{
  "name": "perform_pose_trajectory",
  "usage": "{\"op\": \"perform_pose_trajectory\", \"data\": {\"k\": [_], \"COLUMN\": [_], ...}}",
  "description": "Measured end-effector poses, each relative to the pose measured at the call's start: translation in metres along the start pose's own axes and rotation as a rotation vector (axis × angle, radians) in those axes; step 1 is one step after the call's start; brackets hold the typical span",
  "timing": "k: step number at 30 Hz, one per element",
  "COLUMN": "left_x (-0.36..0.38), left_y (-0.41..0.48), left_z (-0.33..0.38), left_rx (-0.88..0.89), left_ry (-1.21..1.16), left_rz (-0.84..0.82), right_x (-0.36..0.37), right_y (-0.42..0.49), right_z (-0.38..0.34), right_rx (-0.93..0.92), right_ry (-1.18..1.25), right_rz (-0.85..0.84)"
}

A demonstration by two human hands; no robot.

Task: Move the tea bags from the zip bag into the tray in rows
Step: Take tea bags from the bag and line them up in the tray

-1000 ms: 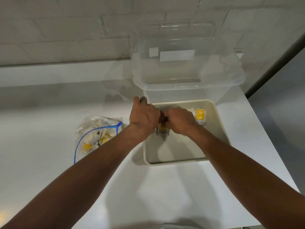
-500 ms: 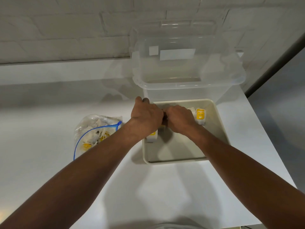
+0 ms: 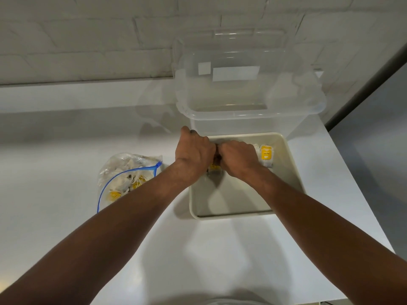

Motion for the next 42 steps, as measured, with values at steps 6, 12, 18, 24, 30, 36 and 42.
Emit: {"op": "perform_pose_trajectory", "data": {"k": [6,12,18,24,30,36,42], "left_x": [-0.003,-0.008,-0.01,0.003,0.017,0.025,0.044], "left_y": [-0.003,-0.007,-0.034,-0.06,-0.078,-0.096,-0.128], "left_z": [-0.006,-0.045,-0.067,-0.07,-0.089,-0.105,-0.112], "left_rx": [-0.026,-0.15,-0.105,-0.173,-0.292,-0.32,-0.271], "left_ry": [-0.053,-0.421,-0.691,-0.621,-0.682,-0.695,-0.846], "left_rz": [0.02,0.078,0.117,0.188,0.135,0.068,0.049], "right_x": [0.0,-0.002,0.019,0.021,0.025,0.016,-0.03], "right_y": [-0.006,-0.021,-0.028,-0.019,-0.021,-0.022,-0.03], "right_z": [0.003,0.01,0.0,0.0,0.005,0.007,-0.017], "right_rx": [-0.001,-0.018,-0.059,-0.031,-0.007,0.064,-0.094], "right_ry": [0.065,0.146,-0.041,-0.027,0.082,0.174,0.444], "right_rz": [0.089,0.095,-0.058,0.012,-0.026,-0.028,0.06]}}
Point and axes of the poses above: each hand's wrist, its own y-axis towards the middle knuckle, its own x-axis out of the palm, z = x × y, the point moved 3 cm from there along y, towards the middle knuckle, and after that the axes turned 1 degree about y, right-handed, at the moved point
